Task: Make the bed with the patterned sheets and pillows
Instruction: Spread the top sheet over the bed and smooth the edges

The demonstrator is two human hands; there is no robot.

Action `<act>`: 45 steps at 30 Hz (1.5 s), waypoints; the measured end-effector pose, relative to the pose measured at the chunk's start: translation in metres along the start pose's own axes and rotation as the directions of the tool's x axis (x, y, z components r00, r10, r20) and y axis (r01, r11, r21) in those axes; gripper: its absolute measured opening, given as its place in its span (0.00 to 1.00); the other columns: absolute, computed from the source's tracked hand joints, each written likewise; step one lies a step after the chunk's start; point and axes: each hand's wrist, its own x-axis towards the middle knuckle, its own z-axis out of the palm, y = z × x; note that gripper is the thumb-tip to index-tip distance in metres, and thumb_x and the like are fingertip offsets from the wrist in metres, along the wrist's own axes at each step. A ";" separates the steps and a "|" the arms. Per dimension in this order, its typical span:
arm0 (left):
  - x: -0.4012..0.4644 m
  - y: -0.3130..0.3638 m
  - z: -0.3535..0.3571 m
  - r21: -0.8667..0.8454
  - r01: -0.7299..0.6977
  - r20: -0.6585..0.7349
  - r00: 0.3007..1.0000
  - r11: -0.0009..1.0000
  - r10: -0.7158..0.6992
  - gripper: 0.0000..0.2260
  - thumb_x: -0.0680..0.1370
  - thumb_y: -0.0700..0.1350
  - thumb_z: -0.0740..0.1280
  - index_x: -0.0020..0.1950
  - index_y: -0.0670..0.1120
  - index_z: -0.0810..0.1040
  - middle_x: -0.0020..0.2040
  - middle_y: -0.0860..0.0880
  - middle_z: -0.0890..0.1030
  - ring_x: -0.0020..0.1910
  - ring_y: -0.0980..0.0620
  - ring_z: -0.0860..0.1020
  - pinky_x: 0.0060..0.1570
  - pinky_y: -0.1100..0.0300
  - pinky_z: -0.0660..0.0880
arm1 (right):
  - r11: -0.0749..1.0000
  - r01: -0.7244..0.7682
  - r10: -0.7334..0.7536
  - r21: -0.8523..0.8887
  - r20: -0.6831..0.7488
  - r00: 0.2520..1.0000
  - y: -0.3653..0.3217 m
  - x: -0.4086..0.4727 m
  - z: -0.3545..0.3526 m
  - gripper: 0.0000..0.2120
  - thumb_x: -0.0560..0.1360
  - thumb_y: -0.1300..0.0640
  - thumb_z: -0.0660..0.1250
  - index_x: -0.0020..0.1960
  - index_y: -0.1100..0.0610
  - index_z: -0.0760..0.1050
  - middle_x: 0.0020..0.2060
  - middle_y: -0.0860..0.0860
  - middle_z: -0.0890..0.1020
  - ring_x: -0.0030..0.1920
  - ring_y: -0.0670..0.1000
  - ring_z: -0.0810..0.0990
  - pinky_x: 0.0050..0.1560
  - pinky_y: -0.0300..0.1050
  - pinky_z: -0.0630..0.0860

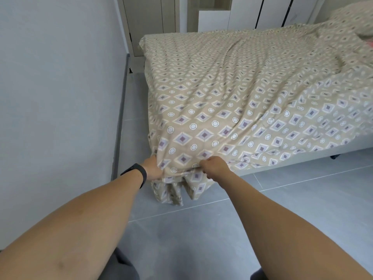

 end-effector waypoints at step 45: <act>-0.049 0.054 -0.027 -0.385 -0.502 -0.465 0.831 0.775 0.307 0.09 0.84 0.46 0.61 0.56 0.43 0.77 0.50 0.45 0.81 0.48 0.48 0.79 0.53 0.52 0.74 | 0.822 0.363 -0.364 0.438 -0.086 0.928 -0.035 -0.017 0.009 0.21 0.77 0.50 0.72 0.66 0.52 0.69 0.55 0.48 0.77 0.51 0.47 0.78 0.51 0.37 0.75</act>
